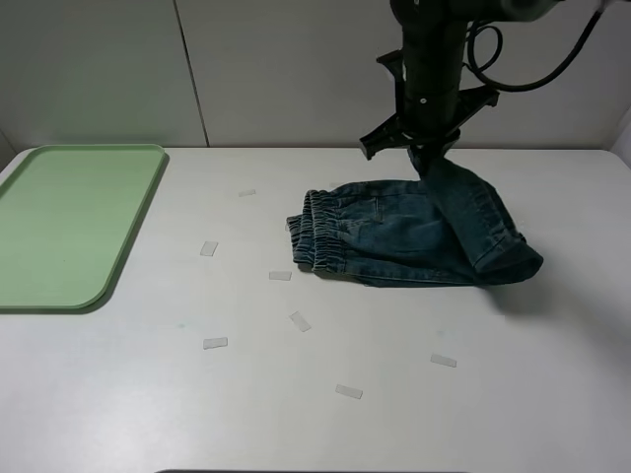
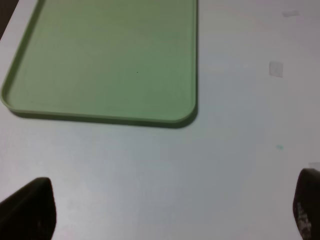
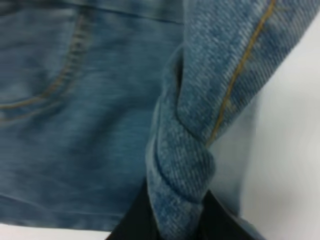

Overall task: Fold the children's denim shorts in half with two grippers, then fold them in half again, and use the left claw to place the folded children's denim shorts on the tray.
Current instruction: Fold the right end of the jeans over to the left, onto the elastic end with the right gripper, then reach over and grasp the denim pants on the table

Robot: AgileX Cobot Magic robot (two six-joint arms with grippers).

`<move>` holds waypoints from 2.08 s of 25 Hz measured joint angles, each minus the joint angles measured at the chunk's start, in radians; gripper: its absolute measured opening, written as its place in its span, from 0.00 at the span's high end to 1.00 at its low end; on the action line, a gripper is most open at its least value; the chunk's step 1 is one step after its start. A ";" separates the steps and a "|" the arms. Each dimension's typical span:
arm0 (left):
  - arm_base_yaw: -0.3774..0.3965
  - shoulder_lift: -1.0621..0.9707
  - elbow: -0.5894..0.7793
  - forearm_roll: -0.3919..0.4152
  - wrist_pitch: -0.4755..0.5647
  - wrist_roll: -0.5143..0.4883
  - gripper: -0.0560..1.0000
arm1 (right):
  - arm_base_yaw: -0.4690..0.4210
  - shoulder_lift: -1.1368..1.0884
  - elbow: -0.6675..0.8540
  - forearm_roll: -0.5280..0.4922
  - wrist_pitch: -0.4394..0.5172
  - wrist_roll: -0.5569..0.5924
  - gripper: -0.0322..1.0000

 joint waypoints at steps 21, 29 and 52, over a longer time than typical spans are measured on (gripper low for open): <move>0.000 0.000 0.000 0.000 0.000 0.000 0.05 | 0.092 0.047 0.000 0.099 -0.119 0.148 0.88; 0.000 0.000 0.000 0.000 0.000 0.000 0.05 | 0.092 0.047 0.000 0.135 -0.149 0.180 0.32; 0.000 0.000 0.000 0.000 0.000 0.000 0.05 | 0.092 -0.121 0.000 0.237 0.002 -0.106 0.30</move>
